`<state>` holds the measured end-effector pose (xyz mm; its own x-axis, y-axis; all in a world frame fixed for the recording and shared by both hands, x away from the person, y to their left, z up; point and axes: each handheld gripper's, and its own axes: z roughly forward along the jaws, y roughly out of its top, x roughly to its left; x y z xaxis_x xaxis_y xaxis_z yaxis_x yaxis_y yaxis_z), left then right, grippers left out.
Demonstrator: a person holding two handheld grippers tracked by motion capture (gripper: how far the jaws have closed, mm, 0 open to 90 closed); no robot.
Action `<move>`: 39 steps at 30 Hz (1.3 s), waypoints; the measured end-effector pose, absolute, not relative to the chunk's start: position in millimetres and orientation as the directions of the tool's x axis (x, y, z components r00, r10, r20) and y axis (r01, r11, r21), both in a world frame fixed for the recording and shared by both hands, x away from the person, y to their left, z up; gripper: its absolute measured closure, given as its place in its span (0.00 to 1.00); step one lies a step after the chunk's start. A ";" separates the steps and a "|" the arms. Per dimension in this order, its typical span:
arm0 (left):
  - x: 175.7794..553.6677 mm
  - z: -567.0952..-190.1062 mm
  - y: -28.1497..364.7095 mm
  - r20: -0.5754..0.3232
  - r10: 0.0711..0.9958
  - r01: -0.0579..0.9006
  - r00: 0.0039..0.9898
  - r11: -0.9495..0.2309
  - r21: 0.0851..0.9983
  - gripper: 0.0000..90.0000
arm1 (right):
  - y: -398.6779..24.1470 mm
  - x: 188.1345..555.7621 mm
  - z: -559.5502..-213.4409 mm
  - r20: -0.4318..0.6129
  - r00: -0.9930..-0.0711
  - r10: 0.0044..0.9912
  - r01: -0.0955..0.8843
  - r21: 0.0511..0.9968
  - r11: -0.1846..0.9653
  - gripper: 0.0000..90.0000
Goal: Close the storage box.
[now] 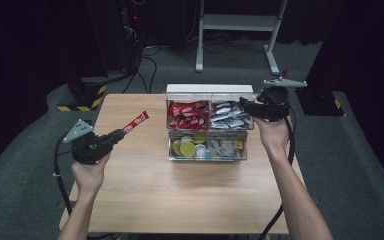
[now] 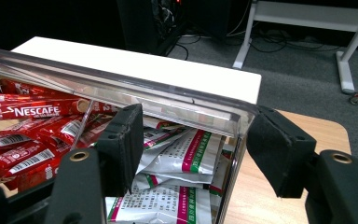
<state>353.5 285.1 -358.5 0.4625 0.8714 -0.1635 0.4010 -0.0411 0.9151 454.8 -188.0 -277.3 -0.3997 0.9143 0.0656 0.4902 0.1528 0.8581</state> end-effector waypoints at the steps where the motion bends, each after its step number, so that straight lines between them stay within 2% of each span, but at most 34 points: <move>1: 354.0 -360.9 285.5 -0.166 0.872 0.406 0.461 -0.040 0.913 0.94 | -187.9 454.8 -277.2 0.066 -0.400 0.914 0.491 0.858 0.153 0.41; 16: 359.4 -404.5 277.9 -0.208 0.876 0.472 0.435 -0.026 0.881 0.94 | -188.2 454.7 -277.7 0.073 -0.399 0.914 0.489 0.860 0.144 0.41; 39: 374.5 -463.0 264.8 -0.150 0.919 0.539 0.365 -0.077 0.839 0.93 | -190.9 453.5 -278.6 0.093 -0.401 0.911 0.485 0.865 0.125 0.42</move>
<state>374.5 264.8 -463.0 0.3646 0.9190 -0.1500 0.5390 -0.0769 0.8388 453.5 -190.9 -278.6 -0.4012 0.9113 0.0929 0.4854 0.1255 0.8653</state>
